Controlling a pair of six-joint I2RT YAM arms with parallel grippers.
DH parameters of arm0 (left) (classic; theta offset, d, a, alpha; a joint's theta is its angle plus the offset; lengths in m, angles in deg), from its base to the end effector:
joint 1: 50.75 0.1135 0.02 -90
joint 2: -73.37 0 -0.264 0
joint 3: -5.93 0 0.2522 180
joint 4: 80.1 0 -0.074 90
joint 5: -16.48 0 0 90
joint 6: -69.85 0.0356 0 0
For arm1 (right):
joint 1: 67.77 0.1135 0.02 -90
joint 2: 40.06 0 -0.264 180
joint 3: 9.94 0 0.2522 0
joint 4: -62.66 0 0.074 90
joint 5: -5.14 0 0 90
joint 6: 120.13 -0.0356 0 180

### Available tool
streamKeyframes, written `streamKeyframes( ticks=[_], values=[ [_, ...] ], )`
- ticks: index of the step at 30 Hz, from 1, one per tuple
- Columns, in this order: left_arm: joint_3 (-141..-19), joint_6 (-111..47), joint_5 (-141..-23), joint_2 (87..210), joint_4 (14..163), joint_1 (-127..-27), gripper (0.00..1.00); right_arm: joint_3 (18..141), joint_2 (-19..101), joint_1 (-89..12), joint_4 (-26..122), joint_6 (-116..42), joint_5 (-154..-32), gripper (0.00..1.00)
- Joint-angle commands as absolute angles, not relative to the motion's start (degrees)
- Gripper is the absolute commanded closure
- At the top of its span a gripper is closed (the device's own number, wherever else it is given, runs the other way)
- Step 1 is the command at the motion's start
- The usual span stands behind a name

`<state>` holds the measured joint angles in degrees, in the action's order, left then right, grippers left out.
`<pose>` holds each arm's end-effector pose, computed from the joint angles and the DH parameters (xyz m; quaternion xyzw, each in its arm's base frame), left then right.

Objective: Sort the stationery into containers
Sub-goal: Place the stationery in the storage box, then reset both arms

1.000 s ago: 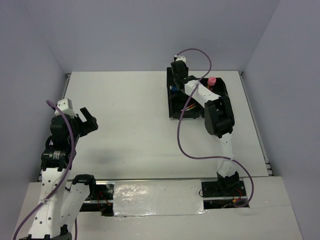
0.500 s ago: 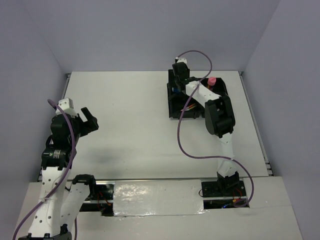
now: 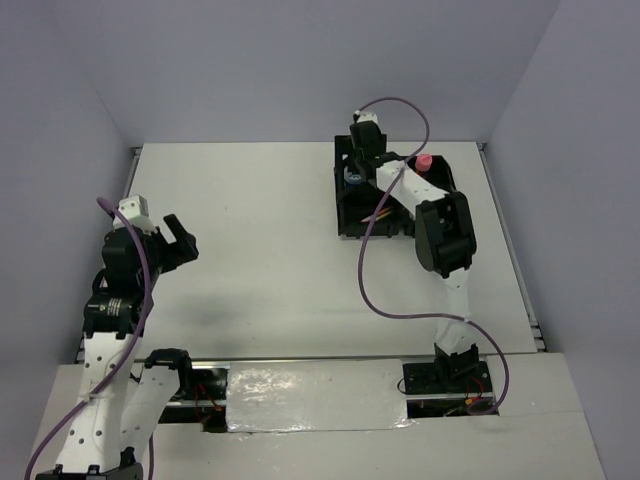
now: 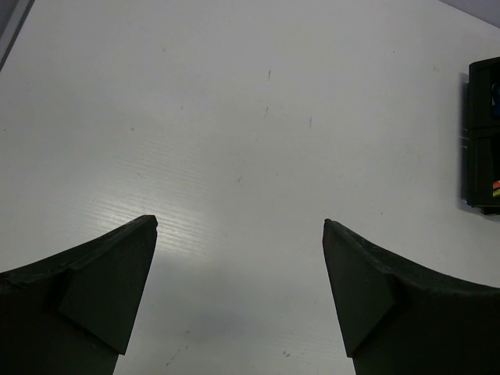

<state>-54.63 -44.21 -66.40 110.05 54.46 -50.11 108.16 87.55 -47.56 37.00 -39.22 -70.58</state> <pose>0.1405 0.0060 0.3331 -0.2106 0.7987 -0.0636 0.5600 0.4897 0.1709 0.2185 -0.0284 0.8822 0.0088 0.4699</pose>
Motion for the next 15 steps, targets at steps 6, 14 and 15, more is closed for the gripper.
streamKeyframes(
  ticks=[6,14,15],
  values=[
    [-54.5,-43.4,-67.4,110.3,57.1,-50.3,0.01,108.6,74.2,-47.7,37.3,-38.5,-70.6,0.00],
    [-56.0,-43.9,-62.2,111.9,55.5,-49.6,0.01,84.2,41.0,-43.1,31.7,-39.6,-70.3,0.00],
    [-56.2,-44.2,-61.3,111.8,54.8,-48.7,0.01,80.0,36.3,-42.7,31.7,-40.2,-70.3,0.00]
  ],
)
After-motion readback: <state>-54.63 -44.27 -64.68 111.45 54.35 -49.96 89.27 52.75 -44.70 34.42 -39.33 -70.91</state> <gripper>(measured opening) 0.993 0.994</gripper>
